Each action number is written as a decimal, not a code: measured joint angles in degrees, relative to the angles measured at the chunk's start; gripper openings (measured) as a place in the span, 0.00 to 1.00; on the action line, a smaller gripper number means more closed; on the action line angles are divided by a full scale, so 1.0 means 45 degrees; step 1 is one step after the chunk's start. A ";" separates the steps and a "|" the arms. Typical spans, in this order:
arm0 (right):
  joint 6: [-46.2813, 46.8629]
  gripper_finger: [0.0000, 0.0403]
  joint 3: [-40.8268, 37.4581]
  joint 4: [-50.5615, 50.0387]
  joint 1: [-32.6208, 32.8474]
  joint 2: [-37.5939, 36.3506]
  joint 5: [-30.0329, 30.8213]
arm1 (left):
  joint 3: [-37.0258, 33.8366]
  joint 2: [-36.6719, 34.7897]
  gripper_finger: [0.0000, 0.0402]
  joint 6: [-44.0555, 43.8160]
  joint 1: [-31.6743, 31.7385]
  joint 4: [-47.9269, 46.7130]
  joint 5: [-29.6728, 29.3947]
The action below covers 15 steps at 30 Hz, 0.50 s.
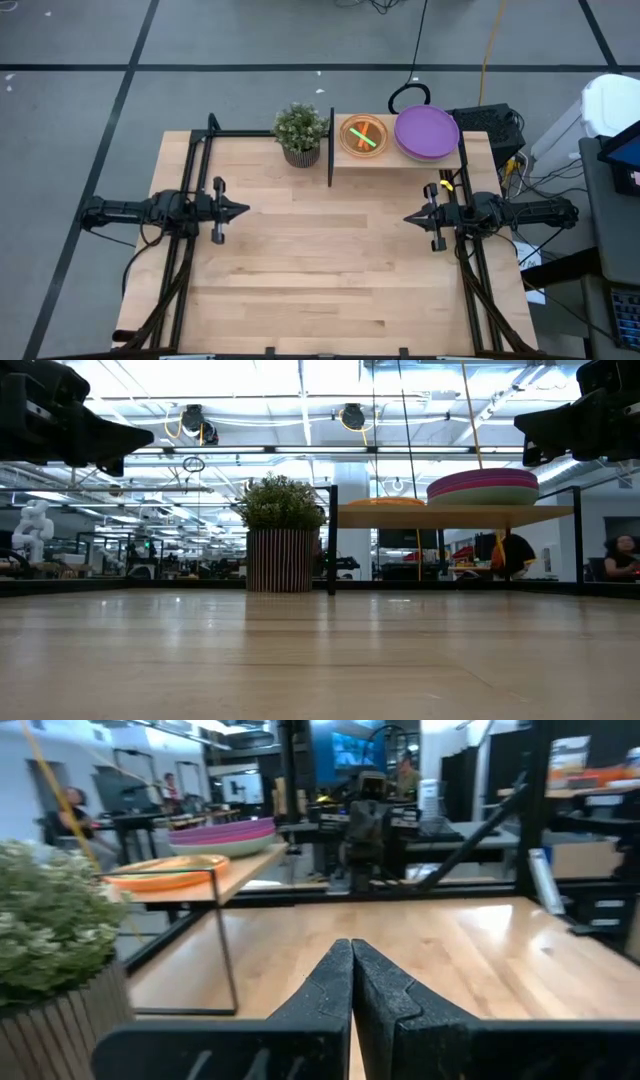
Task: Place and stack plates onto a shelf
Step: Return to Home Position
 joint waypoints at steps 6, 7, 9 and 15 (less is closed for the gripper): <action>0.0000 0.00 0.0000 0.0000 0.0003 0.0000 0.0000 | 0.0000 0.0000 0.01 -0.0452 0.0053 -0.0324 0.0753; 0.0000 0.00 0.0000 -0.0002 0.0004 0.0000 0.0000 | 0.0000 0.0000 0.01 -0.0530 0.0053 -0.0340 0.0759; 0.0000 0.00 0.0003 -0.0005 0.0001 0.0000 0.0000 | 0.0000 0.0000 0.01 -0.0586 0.0053 -0.0363 0.0854; 0.0000 0.00 0.0000 -0.0005 0.0001 0.0000 0.0000 | 0.0000 0.0029 0.01 -0.1587 0.0053 -0.0384 0.0889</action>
